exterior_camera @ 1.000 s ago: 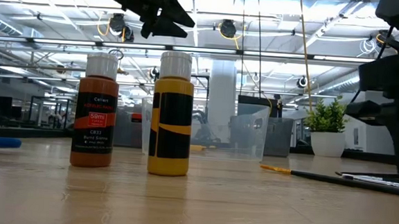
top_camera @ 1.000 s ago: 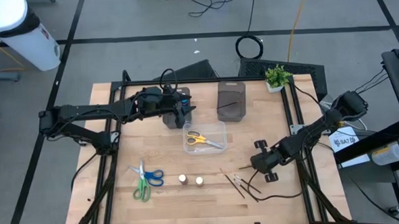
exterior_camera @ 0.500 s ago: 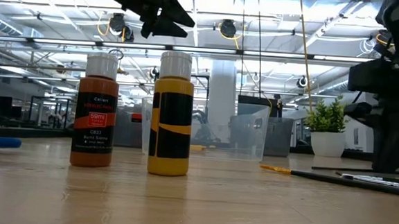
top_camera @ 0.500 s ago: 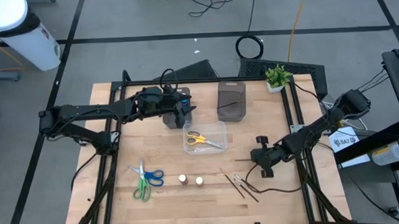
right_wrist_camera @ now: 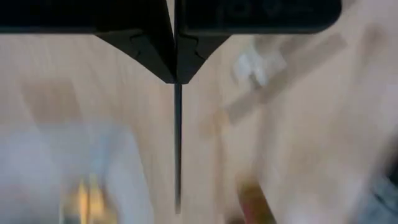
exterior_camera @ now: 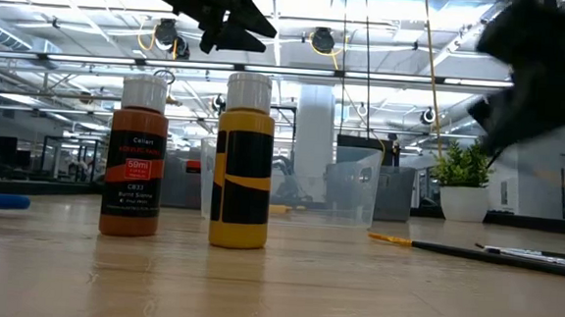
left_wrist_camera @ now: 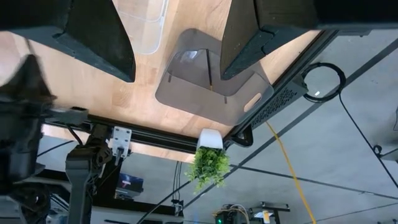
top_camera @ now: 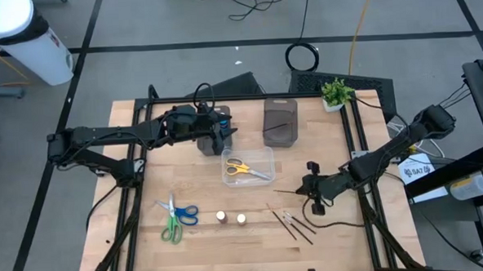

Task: Pick & Place Paint Supplies
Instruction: Put the right black and gold brush into the right black bin, then put the right black and silver brush into the right black bin

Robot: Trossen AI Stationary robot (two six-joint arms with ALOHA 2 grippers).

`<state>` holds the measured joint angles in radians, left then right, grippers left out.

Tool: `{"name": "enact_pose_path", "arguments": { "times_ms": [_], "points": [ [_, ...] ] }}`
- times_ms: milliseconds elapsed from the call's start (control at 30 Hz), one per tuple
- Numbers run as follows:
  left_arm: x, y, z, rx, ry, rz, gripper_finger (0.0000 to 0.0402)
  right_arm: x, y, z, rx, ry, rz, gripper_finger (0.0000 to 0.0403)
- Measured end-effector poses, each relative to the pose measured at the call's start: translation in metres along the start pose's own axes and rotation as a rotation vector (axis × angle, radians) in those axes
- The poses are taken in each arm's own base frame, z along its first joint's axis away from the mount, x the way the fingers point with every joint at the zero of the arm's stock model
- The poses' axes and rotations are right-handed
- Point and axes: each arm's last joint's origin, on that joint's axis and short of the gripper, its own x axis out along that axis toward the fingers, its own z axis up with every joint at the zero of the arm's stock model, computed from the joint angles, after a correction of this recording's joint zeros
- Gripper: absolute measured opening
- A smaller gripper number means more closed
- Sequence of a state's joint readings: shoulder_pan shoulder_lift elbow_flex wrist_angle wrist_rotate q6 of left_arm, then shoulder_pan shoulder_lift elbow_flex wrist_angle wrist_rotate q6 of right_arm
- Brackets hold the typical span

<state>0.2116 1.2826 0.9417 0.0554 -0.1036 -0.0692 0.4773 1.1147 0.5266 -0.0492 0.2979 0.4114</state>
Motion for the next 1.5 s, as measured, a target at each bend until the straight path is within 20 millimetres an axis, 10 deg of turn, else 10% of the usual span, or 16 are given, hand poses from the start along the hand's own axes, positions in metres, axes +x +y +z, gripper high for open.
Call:
{"name": "enact_pose_path", "arguments": {
  "times_ms": [233,500,1033,1500],
  "points": [
    [0.0,0.0,0.0,-0.016,-0.002,0.0,0.0244,-0.003,-0.021,0.041,0.055,-0.328,-0.038,0.0002],
    [0.0,0.0,-0.001,-0.013,0.011,0.001,0.0244,0.0,-0.042,0.048,-0.077,-0.324,-0.005,0.0001],
    [0.0,0.0,-0.002,-0.021,0.019,0.002,0.0244,0.058,0.013,0.028,-0.219,0.073,0.223,0.02],
    [0.0,0.0,-0.003,-0.025,0.029,0.003,0.0244,0.063,0.042,0.012,-0.071,0.34,0.086,0.0185]
  ]
}}
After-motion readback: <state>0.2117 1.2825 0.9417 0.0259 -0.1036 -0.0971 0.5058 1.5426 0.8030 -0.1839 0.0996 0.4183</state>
